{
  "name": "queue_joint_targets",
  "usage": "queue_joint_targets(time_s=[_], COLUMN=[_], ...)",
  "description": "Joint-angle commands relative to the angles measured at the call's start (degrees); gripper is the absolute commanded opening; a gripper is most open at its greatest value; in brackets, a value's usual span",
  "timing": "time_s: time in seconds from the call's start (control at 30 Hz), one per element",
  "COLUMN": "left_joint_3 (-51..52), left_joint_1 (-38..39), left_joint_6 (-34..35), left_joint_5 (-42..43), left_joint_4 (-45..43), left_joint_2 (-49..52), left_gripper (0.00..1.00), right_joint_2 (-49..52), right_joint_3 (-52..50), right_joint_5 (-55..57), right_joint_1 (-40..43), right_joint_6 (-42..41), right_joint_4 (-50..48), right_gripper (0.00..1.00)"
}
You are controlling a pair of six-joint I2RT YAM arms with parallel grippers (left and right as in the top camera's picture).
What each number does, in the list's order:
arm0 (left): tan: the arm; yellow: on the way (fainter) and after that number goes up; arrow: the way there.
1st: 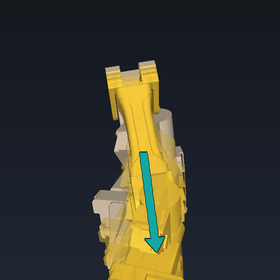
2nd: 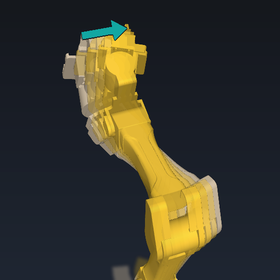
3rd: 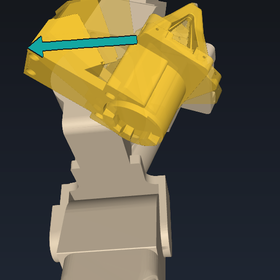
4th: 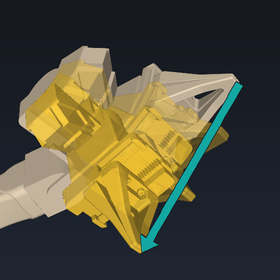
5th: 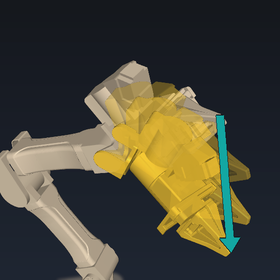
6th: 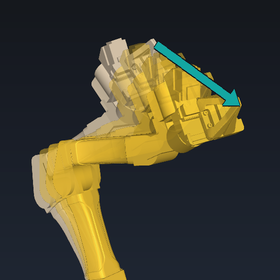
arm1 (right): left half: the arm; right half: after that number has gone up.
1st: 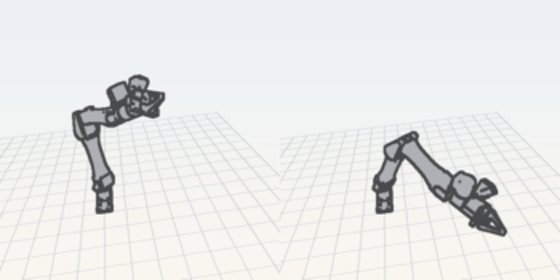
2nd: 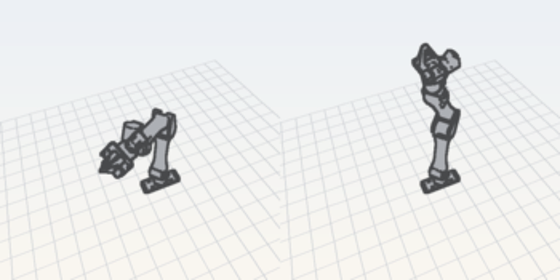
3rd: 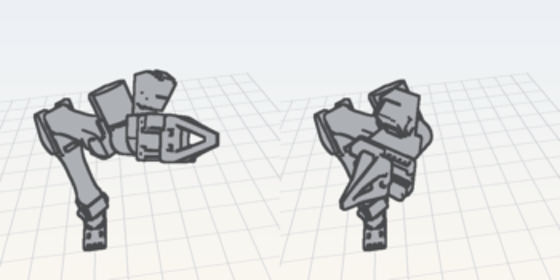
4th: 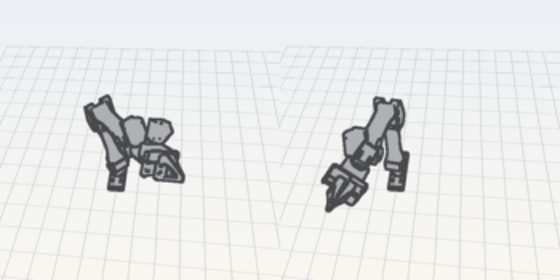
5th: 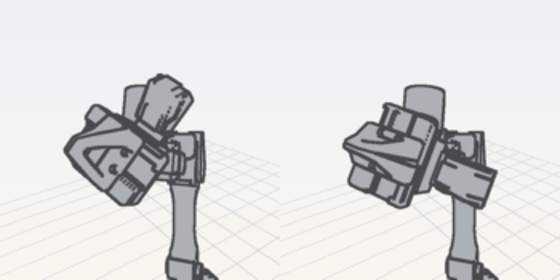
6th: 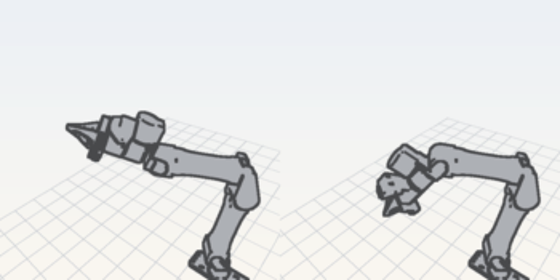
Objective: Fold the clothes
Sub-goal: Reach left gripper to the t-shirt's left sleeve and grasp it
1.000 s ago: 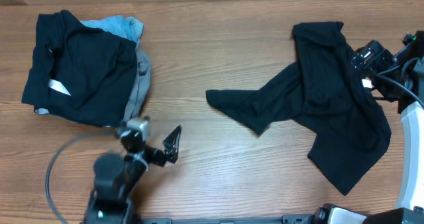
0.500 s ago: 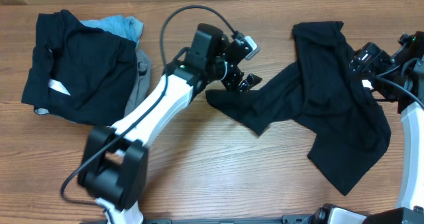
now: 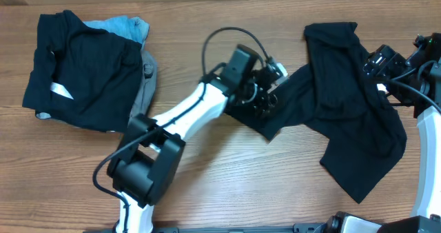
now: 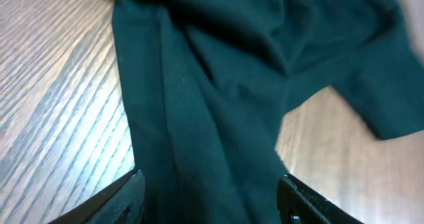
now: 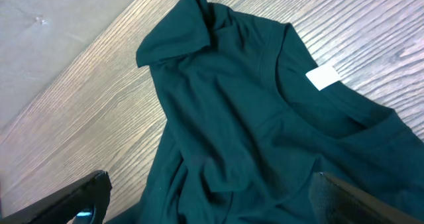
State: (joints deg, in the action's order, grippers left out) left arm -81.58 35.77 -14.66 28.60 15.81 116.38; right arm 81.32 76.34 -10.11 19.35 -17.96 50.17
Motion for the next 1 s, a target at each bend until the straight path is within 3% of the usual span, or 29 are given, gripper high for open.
queue_joint_targets(time_s=[0.0, 0.33, 0.53, 0.77, 0.9, 0.97], left_joint_3=[-1.2, -1.2, -1.2, -1.2, -1.2, -1.2], left_joint_1=[3.1, 2.8, 2.9, 2.9, 2.9, 2.8], left_joint_6=[-3.8, -4.7, -4.7, -6.6, -10.7, -11.1], left_joint_5=[-17.8, -17.6, -8.4, -5.3, -5.2, -6.7], left_joint_4=[0.7, 7.0, 8.7, 10.6, 11.6, 11.3], left_joint_2=[0.5, 0.5, 0.5, 0.5, 0.5, 0.5], left_gripper=[0.70, 0.59, 0.59, 0.58, 0.64, 0.71], right_joint_2=[-0.3, -0.2, -0.3, -0.2, -0.3, -0.2], right_joint_3=[0.2, 0.2, 0.2, 0.2, 0.2, 0.2], right_joint_5=[0.0, 0.0, 0.0, 0.0, -0.1, -0.1], right_joint_1=[-0.1, -0.1, -0.1, -0.1, -0.1, -0.1], right_joint_6=[0.4, 0.4, 0.4, 0.4, 0.4, 0.4], right_joint_4=[-0.1, 0.1, 0.1, 0.1, 0.1, 0.2], right_gripper=[1.00, 1.00, 1.00, 1.00, 1.00, 1.00])
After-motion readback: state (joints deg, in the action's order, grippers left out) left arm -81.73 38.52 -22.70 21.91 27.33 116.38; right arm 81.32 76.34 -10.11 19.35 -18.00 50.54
